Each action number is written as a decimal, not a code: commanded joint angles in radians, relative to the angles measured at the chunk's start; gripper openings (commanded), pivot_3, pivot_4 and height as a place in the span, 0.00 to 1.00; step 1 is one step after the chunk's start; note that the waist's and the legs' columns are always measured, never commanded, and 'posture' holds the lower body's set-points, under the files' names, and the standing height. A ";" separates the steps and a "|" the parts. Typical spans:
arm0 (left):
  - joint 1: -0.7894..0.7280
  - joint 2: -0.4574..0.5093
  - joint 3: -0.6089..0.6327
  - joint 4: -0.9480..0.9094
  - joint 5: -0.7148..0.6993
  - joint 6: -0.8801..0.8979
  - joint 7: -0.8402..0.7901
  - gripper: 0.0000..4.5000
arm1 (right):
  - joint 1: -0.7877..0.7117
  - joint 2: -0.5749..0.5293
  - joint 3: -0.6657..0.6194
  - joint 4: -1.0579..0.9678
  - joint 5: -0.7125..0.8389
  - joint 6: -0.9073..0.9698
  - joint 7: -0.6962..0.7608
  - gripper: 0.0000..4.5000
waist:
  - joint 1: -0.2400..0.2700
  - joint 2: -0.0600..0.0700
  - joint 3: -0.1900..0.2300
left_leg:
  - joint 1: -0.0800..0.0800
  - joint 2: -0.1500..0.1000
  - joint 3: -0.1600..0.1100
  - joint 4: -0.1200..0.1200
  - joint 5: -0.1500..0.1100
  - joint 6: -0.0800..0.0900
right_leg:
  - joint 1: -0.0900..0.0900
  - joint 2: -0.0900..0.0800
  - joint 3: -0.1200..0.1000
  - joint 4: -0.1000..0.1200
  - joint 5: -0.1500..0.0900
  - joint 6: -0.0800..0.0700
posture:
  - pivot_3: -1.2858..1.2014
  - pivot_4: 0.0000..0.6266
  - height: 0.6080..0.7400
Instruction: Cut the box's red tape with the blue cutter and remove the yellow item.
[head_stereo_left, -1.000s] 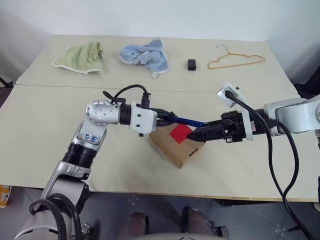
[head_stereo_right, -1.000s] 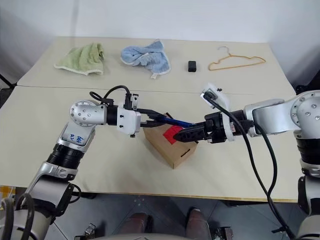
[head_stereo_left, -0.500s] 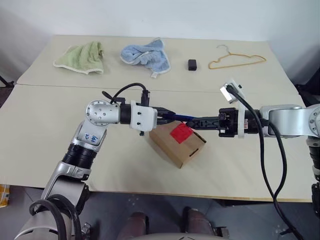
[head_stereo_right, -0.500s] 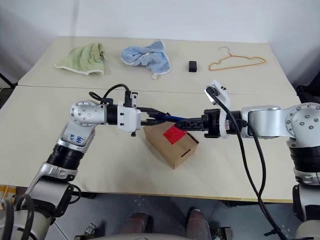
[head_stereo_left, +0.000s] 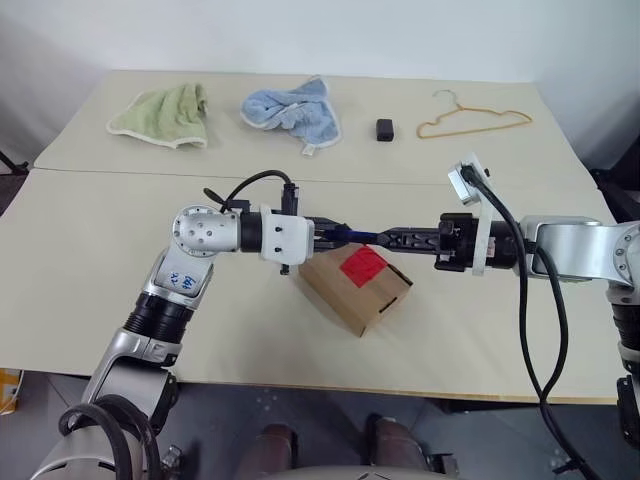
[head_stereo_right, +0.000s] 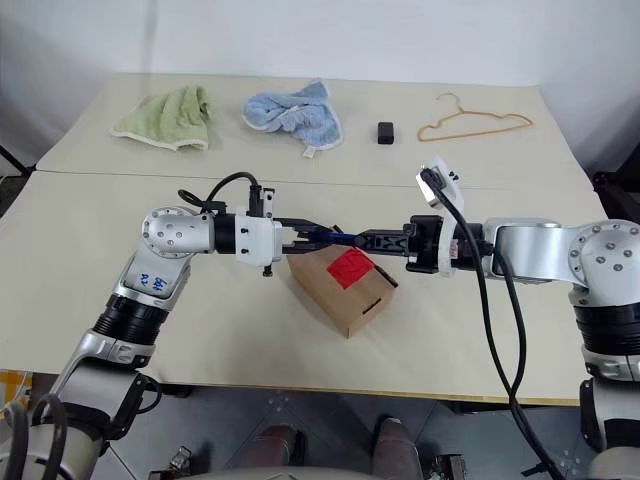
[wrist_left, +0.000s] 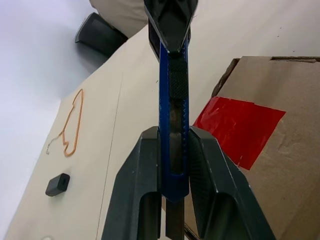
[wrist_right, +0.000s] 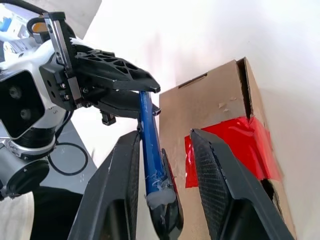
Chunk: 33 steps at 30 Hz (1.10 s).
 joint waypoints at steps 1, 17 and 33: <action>-0.002 0.002 0.011 -0.044 -0.005 -0.002 0.017 0.10 | 0.008 0.006 -0.044 -0.017 0.009 -0.022 0.005 0.28 | 0.000 0.000 0.000 | 0.000 0.000 0.000 0.000 0.000 0.000 | 0.000 0.000 0.000 0.000 0.000 0.000 | 0.52 0.24 1.00; 0.037 -0.008 0.040 -0.139 -0.135 0.149 -0.018 0.50 | 0.029 0.012 -0.060 -0.026 -0.015 -0.012 0.028 0.04 | 0.000 0.000 0.000 | 0.000 0.000 0.000 0.000 0.000 0.000 | 0.000 0.000 0.000 0.000 0.000 0.000 | 0.52 0.24 1.00; 0.075 0.139 0.161 -0.206 -0.373 0.510 -0.138 0.31 | -0.102 -0.258 -0.081 0.021 -0.120 0.162 0.158 0.04 | 0.001 0.000 0.000 | 0.001 0.000 0.000 0.000 0.000 0.000 | 0.001 0.000 0.000 -0.001 0.000 0.000 | 0.52 0.24 1.00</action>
